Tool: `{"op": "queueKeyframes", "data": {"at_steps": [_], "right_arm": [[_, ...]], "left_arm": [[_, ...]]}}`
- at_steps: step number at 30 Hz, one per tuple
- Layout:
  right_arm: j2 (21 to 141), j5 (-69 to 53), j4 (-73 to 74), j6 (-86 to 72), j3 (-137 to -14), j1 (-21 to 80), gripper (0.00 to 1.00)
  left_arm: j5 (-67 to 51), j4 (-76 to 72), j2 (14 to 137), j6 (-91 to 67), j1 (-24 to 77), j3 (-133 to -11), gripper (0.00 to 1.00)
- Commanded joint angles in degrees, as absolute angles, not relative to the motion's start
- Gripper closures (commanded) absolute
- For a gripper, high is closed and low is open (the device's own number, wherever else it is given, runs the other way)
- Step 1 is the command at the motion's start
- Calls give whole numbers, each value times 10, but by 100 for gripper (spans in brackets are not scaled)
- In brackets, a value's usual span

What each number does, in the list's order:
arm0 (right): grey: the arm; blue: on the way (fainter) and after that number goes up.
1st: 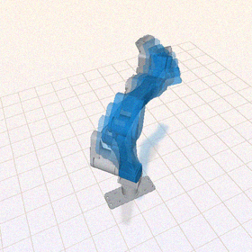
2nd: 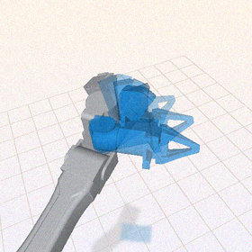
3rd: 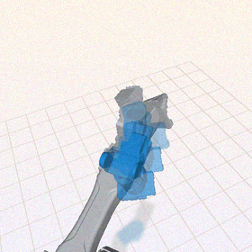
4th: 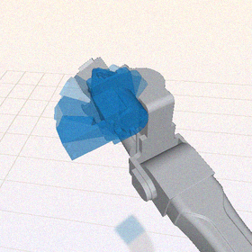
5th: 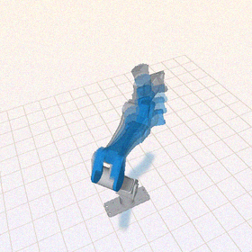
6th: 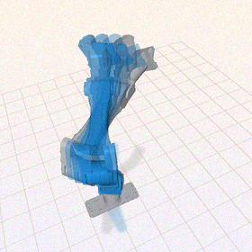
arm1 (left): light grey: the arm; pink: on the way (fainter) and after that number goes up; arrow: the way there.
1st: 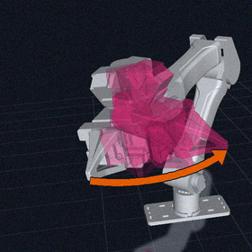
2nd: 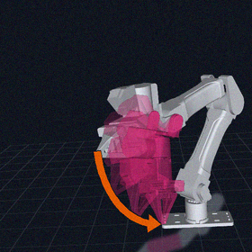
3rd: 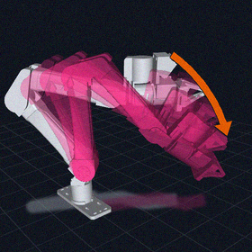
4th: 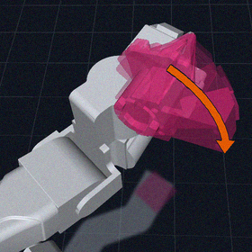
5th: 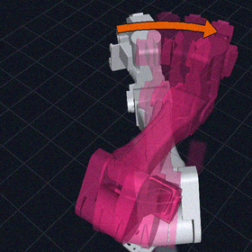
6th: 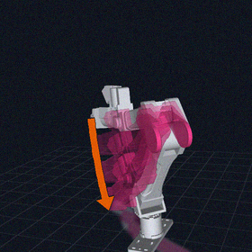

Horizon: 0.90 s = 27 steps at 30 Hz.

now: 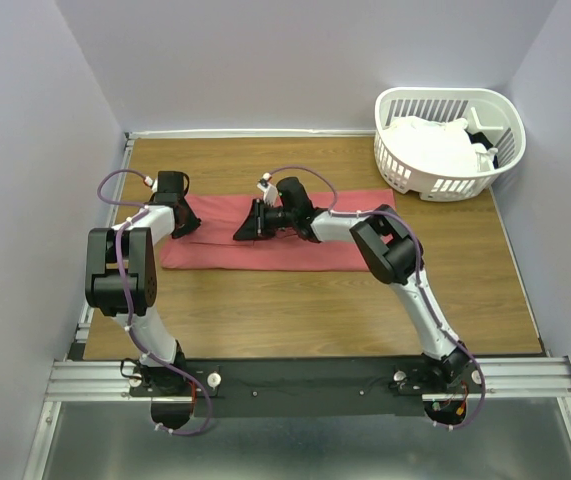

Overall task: Fold and stack the t-shirts
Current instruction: Fold the tshirt

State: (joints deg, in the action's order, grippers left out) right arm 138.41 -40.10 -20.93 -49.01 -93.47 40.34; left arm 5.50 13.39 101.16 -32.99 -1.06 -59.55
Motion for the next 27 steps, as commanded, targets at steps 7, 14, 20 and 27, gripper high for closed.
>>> {"op": "queueKeyframes", "data": {"at_steps": [7, 14, 20, 27], "right_arm": [[1391, -367, -188, -473, -867, 406, 73], [1289, -317, -107, -387, -840, 405, 72], [1180, -212, 12, -273, -791, 398, 53], [1090, 22, 134, -140, -723, 386, 39]], "left_arm": [[75, 149, 1027, -318, -20, -613, 66], [76, 162, 1012, -313, -28, -630, 62], [104, 194, 955, -301, -13, -657, 48], [131, 220, 885, -302, 56, -628, 41]]}}
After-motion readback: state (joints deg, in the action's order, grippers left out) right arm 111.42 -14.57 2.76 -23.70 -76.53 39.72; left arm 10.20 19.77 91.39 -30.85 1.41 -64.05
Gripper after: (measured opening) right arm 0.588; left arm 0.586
